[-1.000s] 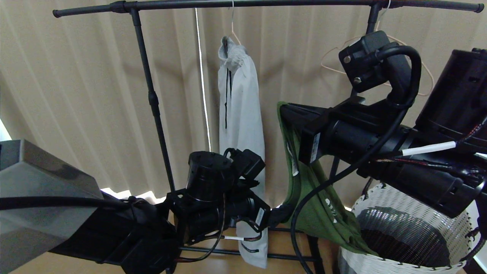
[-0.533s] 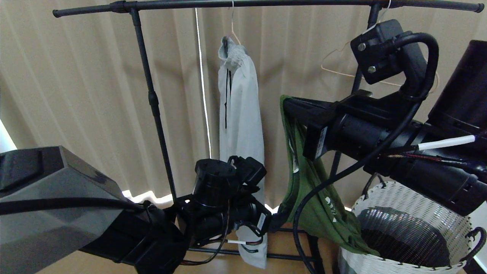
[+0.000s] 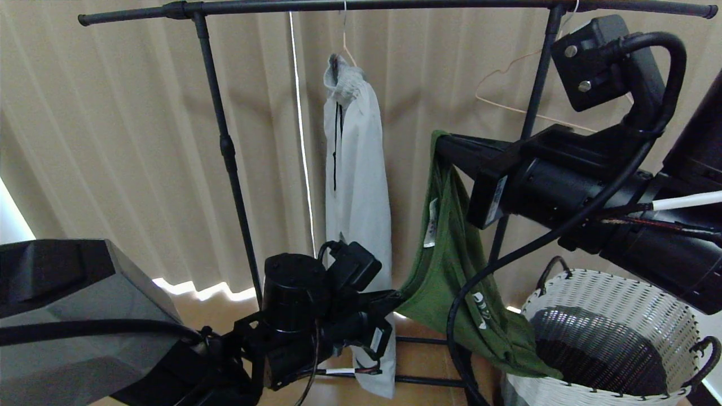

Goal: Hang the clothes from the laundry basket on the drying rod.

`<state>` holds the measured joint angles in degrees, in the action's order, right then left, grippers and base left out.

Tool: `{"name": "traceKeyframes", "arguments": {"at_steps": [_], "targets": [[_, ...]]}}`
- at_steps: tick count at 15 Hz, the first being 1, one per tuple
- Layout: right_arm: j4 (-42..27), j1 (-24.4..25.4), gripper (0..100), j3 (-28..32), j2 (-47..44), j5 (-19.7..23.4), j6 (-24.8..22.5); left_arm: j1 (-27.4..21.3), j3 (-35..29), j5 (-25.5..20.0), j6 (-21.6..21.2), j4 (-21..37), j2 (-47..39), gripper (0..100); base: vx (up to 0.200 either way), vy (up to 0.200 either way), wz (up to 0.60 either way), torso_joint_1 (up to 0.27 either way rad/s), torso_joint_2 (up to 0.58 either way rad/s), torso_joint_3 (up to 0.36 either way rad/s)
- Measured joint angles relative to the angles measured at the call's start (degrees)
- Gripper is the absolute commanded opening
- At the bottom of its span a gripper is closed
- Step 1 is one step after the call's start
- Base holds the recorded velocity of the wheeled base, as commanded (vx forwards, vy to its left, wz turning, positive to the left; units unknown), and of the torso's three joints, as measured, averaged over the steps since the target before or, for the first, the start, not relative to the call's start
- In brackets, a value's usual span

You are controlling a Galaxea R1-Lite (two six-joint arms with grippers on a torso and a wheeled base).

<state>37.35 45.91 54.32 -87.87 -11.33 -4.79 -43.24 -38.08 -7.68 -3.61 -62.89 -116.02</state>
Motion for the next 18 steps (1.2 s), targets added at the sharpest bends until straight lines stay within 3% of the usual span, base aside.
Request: {"name": "traceKeyframes", "arguments": {"at_steps": [3,5,8,11,14,18], "targets": [[0.01,-3.61,0,-0.05,0.20,0.02,0.12,2.23,2.17,-0.04,-0.60,5.00,5.96,0,0.000,0.000,0.00,0.000,0.00,0.000],[0.12,-6.17,0,-0.27,0.30,0.00,0.28,4.79,0.02,-0.06,-1.51,15.54,12.93,0,0.000,0.000,0.00,0.000,0.00,0.000],[0.20,-8.81,0,-1.71,1.32,-0.16,0.45,9.12,-9.09,0.49,-3.85,30.90,22.27,0,0.000,0.000,0.00,0.000,0.00,0.000],[2.79,-10.69,0,-4.82,3.50,-0.13,0.41,10.72,-18.09,5.44,-4.99,39.79,28.23,0,0.000,0.000,0.00,0.000,0.00,0.000],[8.11,-13.19,0,-8.13,4.99,-0.09,0.34,10.19,-25.72,11.89,-7.47,44.93,30.66,0,0.000,0.000,0.00,0.000,0.00,0.000],[9.75,-13.86,0,-7.69,5.21,0.44,0.26,7.22,-30.29,16.98,-9.52,52.16,31.76,0,0.000,0.000,0.00,0.000,0.00,0.000]]}}
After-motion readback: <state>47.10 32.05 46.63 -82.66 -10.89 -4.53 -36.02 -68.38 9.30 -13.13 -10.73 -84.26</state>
